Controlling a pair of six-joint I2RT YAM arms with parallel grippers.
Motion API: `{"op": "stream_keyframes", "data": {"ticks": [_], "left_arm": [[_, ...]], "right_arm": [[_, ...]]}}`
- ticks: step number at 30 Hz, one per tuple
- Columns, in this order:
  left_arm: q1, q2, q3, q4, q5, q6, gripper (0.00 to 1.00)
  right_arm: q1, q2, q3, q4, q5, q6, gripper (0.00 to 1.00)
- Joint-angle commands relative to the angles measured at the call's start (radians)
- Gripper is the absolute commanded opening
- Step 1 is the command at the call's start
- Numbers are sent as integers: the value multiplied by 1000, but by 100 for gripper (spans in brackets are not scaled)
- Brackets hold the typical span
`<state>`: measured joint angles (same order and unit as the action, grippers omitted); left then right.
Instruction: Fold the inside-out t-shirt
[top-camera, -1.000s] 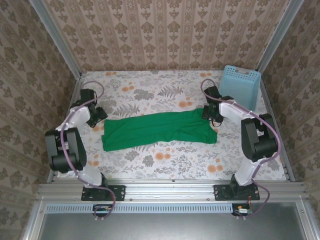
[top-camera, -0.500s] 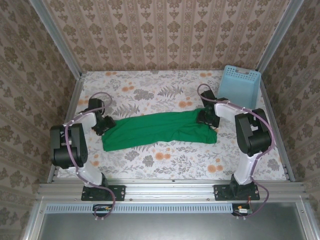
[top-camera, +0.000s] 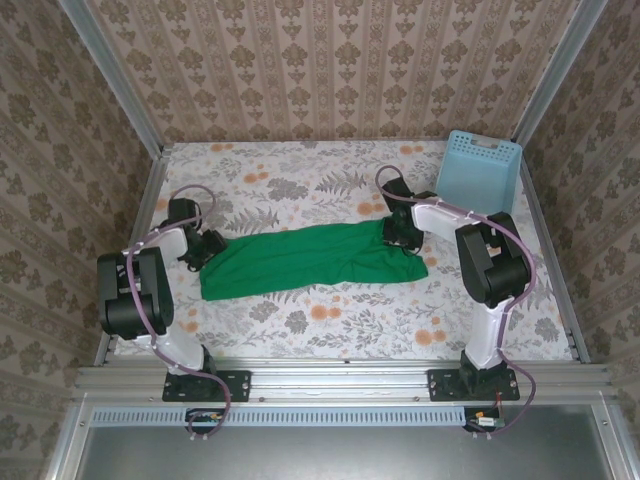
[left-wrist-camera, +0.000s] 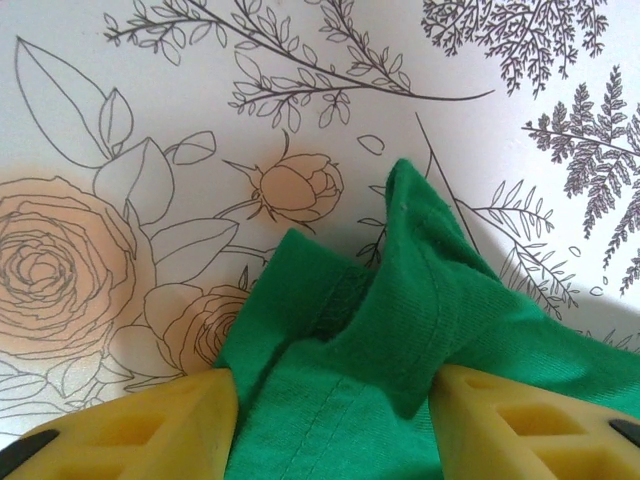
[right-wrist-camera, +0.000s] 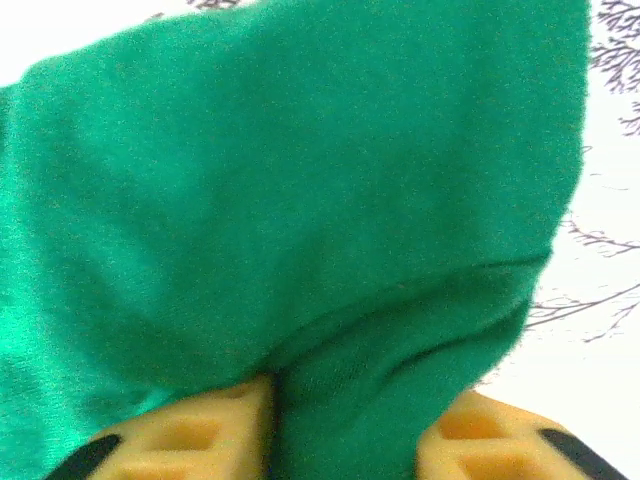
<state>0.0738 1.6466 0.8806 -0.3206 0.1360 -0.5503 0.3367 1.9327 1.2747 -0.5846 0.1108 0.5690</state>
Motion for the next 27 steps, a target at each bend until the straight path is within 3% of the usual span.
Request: {"op": "stream_keyframes", "data": {"ticks": [1, 9, 17, 27], "left_arm": [[3, -10, -39, -16, 14, -18, 56], [0, -59, -77, -19, 20, -16, 58], [-23, -159, -151, -28, 22, -26, 59], [-51, -273, -145, -117, 4, 2, 61]], "right_arm": [[14, 42, -7, -34, 0, 7, 22], [-19, -162, -175, 99, -20, -5, 0], [-97, -360, -278, 84, -45, -23, 0], [-117, -390, -300, 56, -14, -70, 0]]}}
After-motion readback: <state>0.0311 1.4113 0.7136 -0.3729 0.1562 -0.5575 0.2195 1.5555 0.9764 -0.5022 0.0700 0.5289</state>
